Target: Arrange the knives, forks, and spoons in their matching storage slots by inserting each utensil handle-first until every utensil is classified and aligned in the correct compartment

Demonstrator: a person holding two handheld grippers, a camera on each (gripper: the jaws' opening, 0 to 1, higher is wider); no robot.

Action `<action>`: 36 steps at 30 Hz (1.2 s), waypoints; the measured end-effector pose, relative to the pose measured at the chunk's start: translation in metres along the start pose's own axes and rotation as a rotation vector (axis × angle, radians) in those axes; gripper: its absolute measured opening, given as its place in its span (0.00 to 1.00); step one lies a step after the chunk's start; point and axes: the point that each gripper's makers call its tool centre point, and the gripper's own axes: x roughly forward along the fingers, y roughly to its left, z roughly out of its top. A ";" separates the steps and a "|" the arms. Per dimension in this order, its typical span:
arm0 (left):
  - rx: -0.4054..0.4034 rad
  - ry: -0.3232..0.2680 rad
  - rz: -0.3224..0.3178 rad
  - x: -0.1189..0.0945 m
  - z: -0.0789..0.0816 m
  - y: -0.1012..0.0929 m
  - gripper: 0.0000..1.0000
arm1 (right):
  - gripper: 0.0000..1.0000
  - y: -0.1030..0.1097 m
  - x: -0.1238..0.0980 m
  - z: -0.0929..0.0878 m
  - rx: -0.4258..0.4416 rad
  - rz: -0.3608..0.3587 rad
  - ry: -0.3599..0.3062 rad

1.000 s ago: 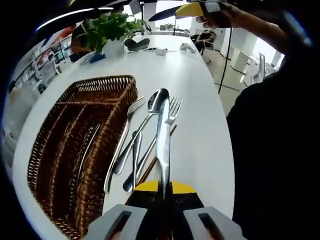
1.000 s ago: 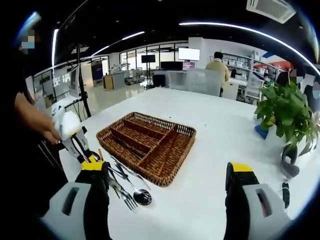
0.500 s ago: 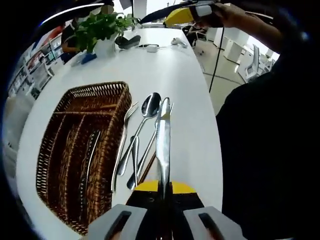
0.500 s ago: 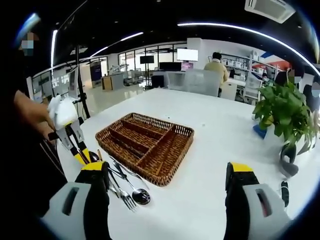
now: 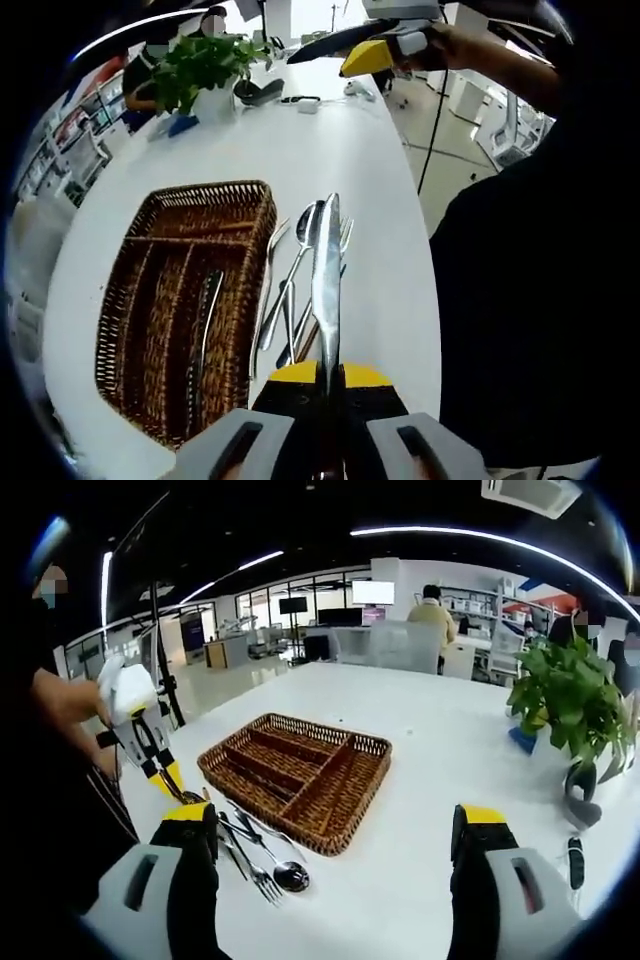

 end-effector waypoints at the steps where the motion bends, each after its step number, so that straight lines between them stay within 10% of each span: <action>1: 0.003 0.003 0.000 -0.002 0.000 0.001 0.02 | 0.99 0.001 -0.001 0.001 0.003 0.007 0.005; 25: 0.093 0.013 0.058 -0.070 0.029 0.030 0.02 | 0.99 0.012 -0.006 0.014 -0.063 0.048 0.066; 36: 0.099 0.026 0.057 -0.068 0.028 0.032 0.02 | 0.99 0.011 -0.008 0.011 -0.065 0.048 0.079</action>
